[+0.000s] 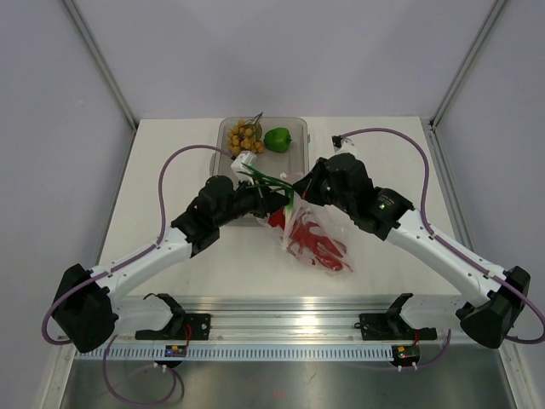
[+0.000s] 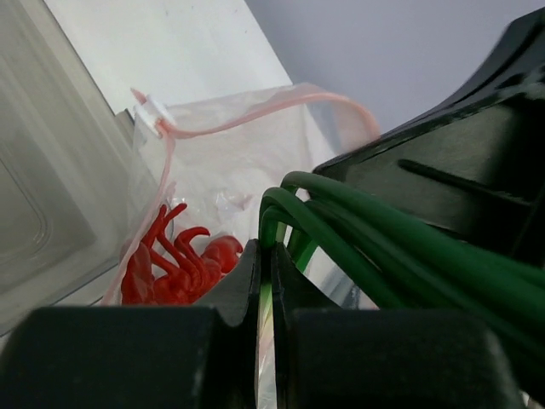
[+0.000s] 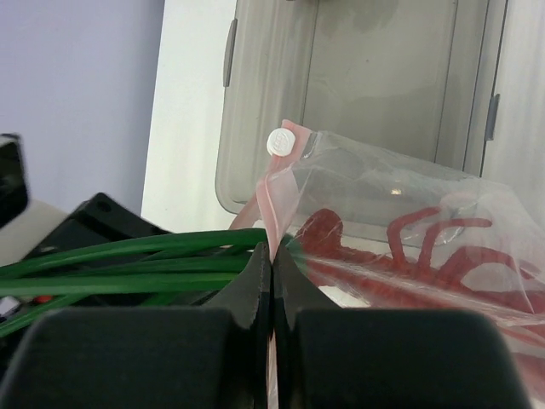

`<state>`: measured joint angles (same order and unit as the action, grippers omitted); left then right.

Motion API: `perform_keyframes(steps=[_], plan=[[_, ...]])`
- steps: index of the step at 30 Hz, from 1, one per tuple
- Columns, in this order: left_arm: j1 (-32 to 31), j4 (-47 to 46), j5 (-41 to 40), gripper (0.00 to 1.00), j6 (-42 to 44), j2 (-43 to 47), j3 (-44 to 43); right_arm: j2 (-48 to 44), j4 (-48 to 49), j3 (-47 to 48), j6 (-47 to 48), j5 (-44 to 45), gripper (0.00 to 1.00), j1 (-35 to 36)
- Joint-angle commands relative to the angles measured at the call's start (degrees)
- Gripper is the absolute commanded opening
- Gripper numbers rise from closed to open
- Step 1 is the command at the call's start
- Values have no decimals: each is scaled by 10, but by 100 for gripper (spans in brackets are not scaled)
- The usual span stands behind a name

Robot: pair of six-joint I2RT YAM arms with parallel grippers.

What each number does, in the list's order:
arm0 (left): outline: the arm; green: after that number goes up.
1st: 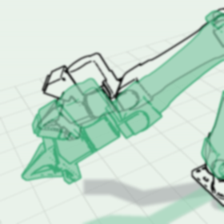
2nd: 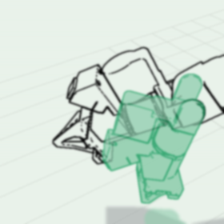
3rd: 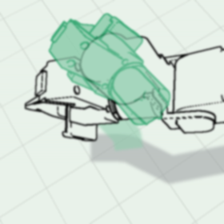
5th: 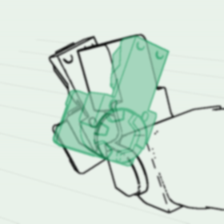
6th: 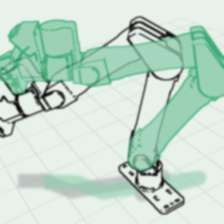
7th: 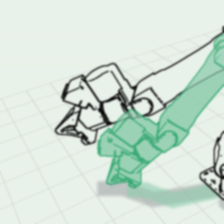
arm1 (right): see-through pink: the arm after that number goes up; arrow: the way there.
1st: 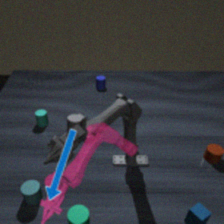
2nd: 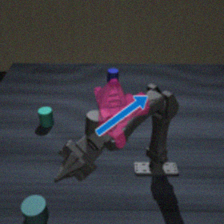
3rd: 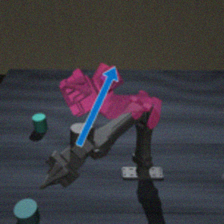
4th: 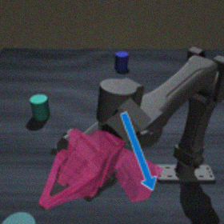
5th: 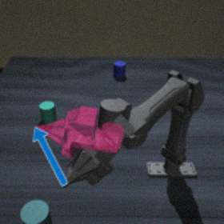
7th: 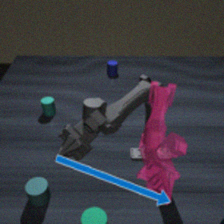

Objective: Place the food in the zip-top bag and seal the zipper
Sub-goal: Place the fake vegetable in the zipper food storage bag.

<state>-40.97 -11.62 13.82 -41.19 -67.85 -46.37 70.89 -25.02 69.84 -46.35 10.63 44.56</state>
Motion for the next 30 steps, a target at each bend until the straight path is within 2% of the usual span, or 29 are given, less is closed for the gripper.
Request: perform_keyframes(steps=[1,9,11,12,13,14,15,17,19,21,24,26,27,29,30], plan=[[-3,24,19,0,14,-25,-28,-8,59,33,-5,6,0,-3],[-4,93,30,0,21,-102,-93,-12,76,27,-11,-29,0,-3],[-6,114,38,0,33,-126,-133,-14,76,24,-12,-26,0,-3],[-7,167,43,0,40,-133,-149,-16,74,23,-12,-23,0,-3],[-8,187,43,8,52,-141,-161,-18,73,23,-10,-18,0,-3],[-9,203,43,33,57,-140,-171,-23,69,22,-9,-9,0,-3],[-9,221,41,52,60,-132,-177,-25,61,22,-8,-2,0,-3],[-9,234,37,79,72,-103,-179,-36,56,19,-5,15,0,-3],[-9,269,25,84,87,-84,-188,-44,47,15,-2,26,0,-3],[-8,305,22,85,95,-61,-199,-49,39,14,0,38,0,-3],[-8,338,16,79,109,-26,-207,-51,29,15,6,51,0,-3],[-8,367,1,64,117,-5,-221,-50,23,15,7,52,0,-3],[-8,375,-4,50,124,2,-226,-50,23,13,7,51,0,-3],[-6,396,-19,38,131,4,-244,-51,23,13,7,48,0,-3],[-6,404,-22,27,136,5,-249,-50,23,13,7,47,0,-3]])
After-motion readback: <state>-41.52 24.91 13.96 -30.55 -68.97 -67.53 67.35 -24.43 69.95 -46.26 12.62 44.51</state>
